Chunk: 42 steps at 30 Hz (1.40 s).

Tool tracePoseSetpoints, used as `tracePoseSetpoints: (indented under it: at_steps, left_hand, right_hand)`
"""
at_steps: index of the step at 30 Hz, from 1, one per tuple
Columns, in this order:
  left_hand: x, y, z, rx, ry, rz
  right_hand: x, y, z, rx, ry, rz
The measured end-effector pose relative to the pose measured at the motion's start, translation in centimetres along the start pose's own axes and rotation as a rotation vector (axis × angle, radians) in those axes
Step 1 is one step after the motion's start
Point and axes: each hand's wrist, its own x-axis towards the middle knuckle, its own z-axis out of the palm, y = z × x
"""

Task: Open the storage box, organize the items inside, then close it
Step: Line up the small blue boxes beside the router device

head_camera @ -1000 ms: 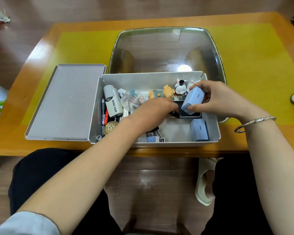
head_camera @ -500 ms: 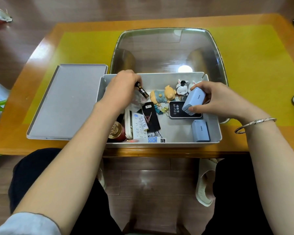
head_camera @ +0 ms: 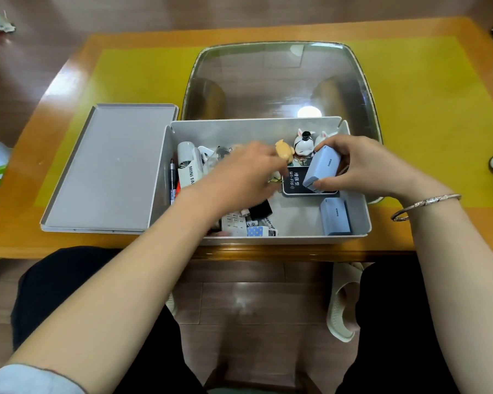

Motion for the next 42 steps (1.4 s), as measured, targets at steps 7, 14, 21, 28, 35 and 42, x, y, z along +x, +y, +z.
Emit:
tracePoseSetpoints:
  at_steps: [7,14,21,28,35,42]
  left_hand:
    - [-0.4,1.4,2.7,0.004,-0.284,0.11]
    - [-0.1,1.6,3.1,0.066,-0.428,0.114]
    - [-0.4,1.1,2.9,0.088,-0.43,0.051]
    - [-0.6,0.7,3.5,0.085,-0.396,0.054]
    - [-0.8,0.4,3.9,0.058,-0.365,0.064]
    - [-0.5,2.5,2.8,-0.215,-0.284,-0.042]
  right_hand:
    - [-0.3,-0.7,0.2,-0.05,-0.048,-0.036]
    - [-0.5,-1.0,1.0,-0.144,-0.097,-0.081]
    - [-0.6,-1.5,1.9,-0.262,-0.221,-0.125]
    - [-0.3,-1.3,3.8,-0.408,-0.347,-0.113]
    - [-1.0,-0.9,2.0,-0.292,-0.239,-0.067]
    - [-1.8,0.1,-1.0,-0.216,0.102,-0.005]
